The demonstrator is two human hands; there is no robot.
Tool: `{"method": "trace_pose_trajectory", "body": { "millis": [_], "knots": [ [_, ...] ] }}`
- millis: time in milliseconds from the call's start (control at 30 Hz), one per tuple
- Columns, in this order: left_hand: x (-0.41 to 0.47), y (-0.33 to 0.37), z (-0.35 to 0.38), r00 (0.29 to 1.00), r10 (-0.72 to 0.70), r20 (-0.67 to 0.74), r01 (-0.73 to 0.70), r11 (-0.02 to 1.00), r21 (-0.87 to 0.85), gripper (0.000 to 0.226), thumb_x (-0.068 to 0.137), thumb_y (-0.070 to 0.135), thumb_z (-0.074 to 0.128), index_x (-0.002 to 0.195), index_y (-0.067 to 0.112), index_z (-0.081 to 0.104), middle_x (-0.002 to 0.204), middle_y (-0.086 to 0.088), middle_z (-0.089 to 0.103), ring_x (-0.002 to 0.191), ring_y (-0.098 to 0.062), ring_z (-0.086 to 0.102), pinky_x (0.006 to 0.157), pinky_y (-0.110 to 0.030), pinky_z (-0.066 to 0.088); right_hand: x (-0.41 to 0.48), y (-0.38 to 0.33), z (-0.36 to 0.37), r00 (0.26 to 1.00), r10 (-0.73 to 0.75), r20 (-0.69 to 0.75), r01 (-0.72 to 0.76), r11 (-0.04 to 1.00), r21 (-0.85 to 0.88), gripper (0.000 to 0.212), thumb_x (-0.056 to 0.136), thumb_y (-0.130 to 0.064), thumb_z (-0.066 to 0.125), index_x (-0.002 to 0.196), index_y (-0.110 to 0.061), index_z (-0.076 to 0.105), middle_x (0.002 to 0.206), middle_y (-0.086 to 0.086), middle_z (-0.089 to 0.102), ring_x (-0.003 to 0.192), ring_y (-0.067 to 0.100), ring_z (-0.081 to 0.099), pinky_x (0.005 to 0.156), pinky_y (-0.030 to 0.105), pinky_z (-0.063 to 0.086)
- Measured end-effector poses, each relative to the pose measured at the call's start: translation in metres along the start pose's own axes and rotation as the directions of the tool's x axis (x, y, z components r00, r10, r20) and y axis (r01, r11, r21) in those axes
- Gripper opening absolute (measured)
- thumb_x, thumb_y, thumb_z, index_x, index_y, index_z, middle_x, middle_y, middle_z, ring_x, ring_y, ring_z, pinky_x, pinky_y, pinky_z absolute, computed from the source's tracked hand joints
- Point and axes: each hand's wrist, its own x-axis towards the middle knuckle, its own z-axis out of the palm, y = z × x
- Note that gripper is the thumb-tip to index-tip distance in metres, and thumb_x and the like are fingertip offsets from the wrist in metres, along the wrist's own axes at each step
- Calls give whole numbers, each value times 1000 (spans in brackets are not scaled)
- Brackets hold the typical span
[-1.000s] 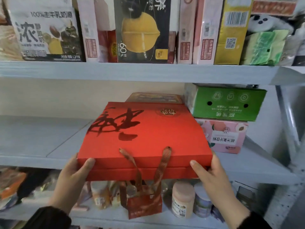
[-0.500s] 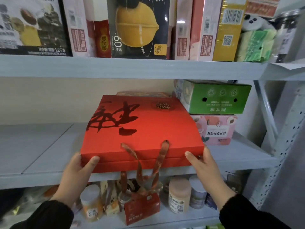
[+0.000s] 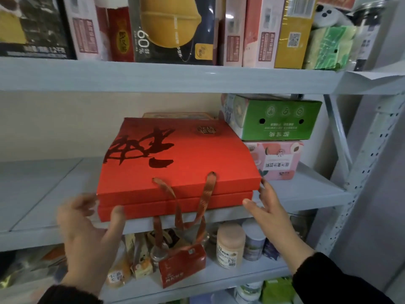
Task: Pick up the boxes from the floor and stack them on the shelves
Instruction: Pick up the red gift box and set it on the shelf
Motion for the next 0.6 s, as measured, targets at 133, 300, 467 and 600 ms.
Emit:
{"method": "trace_pose_trajectory", "body": {
  "millis": [133,300,467,600],
  "knots": [
    [-43,33,60,768,441,463,-476,878,-47,32,86,35,59,118,29,59,104,12,55,96,-12,54,84,-20,42,-29,13,-40,997,46,-56,-59,965,-254,95,86,-50,76,160,-43,16,165,-14,25,144,6,32,117,33,31],
    [-124,39,166,365,402,840,-616,781,-106,80,85,61,51,155,24,40,159,-6,41,149,-29,34,121,-44,29,-96,63,-110,987,91,-130,-158,656,-739,97,71,-81,44,155,-54,2,172,-2,2,158,24,-6,125,53,14],
    [-217,76,243,61,283,957,-696,700,-163,94,79,82,19,160,43,-7,172,-3,-3,157,-34,-8,124,-55,3,-209,97,-194,895,286,-342,-432,368,-823,98,75,-83,39,160,-47,5,172,2,-4,157,30,-12,124,55,5],
    [-303,127,269,-79,314,946,-673,684,-283,94,78,81,18,160,44,-6,172,-1,-3,157,-31,-8,125,-55,2,-306,108,-259,793,356,-494,-592,258,-764,100,71,-83,32,161,-44,9,173,5,-1,158,32,-9,124,55,5]
  ]
}}
